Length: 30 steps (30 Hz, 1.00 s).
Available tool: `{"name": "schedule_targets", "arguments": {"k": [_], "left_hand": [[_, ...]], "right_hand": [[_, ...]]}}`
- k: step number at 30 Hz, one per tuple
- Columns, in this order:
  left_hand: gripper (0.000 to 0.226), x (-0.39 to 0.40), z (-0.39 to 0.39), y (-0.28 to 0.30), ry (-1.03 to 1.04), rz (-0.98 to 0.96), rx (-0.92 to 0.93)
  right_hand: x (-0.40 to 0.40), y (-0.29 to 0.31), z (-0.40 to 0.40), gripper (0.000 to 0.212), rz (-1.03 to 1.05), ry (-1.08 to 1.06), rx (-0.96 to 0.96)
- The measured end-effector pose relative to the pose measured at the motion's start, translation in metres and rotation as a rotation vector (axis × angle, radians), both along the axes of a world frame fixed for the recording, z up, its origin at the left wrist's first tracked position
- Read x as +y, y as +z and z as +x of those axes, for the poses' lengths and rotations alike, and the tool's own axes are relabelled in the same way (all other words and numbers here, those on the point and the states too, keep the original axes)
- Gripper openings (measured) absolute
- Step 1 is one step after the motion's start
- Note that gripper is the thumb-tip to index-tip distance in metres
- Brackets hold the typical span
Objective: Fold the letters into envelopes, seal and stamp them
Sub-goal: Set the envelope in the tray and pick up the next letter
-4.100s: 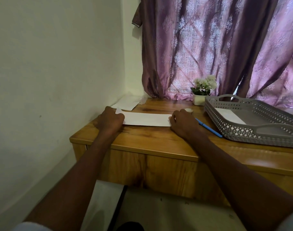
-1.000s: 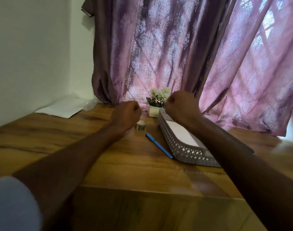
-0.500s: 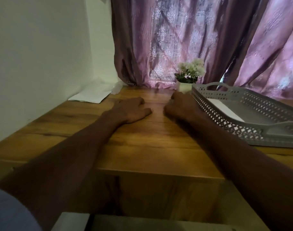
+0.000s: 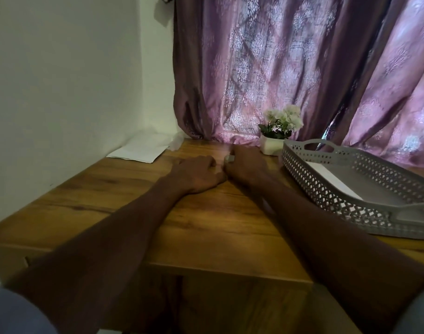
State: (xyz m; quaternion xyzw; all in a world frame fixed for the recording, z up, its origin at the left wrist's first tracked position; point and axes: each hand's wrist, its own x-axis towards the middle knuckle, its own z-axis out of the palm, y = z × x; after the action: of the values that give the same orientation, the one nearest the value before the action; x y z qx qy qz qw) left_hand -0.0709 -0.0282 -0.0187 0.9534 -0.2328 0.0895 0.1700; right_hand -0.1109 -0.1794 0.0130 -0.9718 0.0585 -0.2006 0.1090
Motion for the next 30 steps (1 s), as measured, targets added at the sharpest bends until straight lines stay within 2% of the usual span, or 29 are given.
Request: {"name": "schedule_targets", "arguments": {"k": [4, 7, 9, 13, 17, 19, 22, 27, 30], "left_hand": [[0.078, 0.000, -0.001, 0.001, -0.007, -0.025, -0.005], [0.073, 0.000, -0.004, 0.002, 0.006, -0.018, -0.004], [0.067, 0.002, -0.008, 0.004, 0.005, -0.051, 0.010], [0.040, 0.005, -0.020, 0.008, 0.005, -0.161, -0.016], [0.034, 0.009, -0.030, 0.009, 0.028, -0.169, -0.050], [0.032, 0.009, -0.031, 0.009, 0.034, -0.150, -0.065], [0.030, 0.008, -0.028, 0.007, 0.034, -0.141, -0.076], [0.026, 0.007, -0.020, 0.004, 0.048, -0.166, -0.094], [0.025, 0.005, -0.016, 0.004, 0.051, -0.163, -0.113]], "right_hand": [[-0.006, 0.003, -0.006, 0.050, 0.022, 0.011, 0.008], [-0.019, 0.017, -0.018, 0.032, 0.047, -0.002, -0.103], [-0.031, 0.026, -0.031, 0.022, 0.012, -0.060, -0.091], [-0.049, 0.027, -0.063, 0.033, -0.079, -0.127, 0.052], [-0.054, 0.013, -0.085, 0.018, -0.148, -0.174, 0.078], [-0.055, 0.008, -0.088, 0.025, -0.134, -0.180, 0.045], [-0.050, 0.007, -0.082, 0.016, -0.097, -0.172, -0.029], [-0.043, 0.014, -0.048, 0.031, -0.042, -0.162, -0.078], [-0.042, 0.006, -0.033, 0.031, -0.078, -0.203, -0.058]]}}
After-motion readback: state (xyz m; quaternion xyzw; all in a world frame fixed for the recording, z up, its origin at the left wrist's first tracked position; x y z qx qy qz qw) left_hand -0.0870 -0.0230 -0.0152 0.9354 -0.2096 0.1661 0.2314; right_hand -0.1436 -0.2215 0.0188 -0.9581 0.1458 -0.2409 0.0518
